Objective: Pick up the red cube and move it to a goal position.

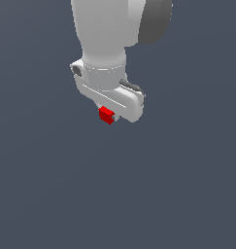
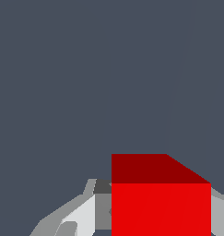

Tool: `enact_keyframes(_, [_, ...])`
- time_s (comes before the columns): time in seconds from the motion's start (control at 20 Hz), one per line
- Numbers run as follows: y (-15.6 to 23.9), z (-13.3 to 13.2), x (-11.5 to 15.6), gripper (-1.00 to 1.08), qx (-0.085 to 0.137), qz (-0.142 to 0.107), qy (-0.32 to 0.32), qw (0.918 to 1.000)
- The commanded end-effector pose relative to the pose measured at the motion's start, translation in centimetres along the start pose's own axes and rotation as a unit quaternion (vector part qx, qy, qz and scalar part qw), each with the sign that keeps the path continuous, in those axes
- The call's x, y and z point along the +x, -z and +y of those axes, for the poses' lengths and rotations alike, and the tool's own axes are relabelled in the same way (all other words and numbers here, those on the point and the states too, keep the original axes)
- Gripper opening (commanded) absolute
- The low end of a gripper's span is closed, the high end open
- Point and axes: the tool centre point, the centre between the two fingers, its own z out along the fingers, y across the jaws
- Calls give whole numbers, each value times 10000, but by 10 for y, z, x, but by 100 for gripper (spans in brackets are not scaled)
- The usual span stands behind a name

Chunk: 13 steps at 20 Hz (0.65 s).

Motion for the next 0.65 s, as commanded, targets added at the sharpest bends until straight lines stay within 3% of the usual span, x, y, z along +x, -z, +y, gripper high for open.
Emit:
enact_keyframes(0.0, [15, 1, 4, -100, -3, -4, 2, 10000])
enact_keyframes(0.6, [42, 1, 14, -100, -2, -4, 5, 10000])
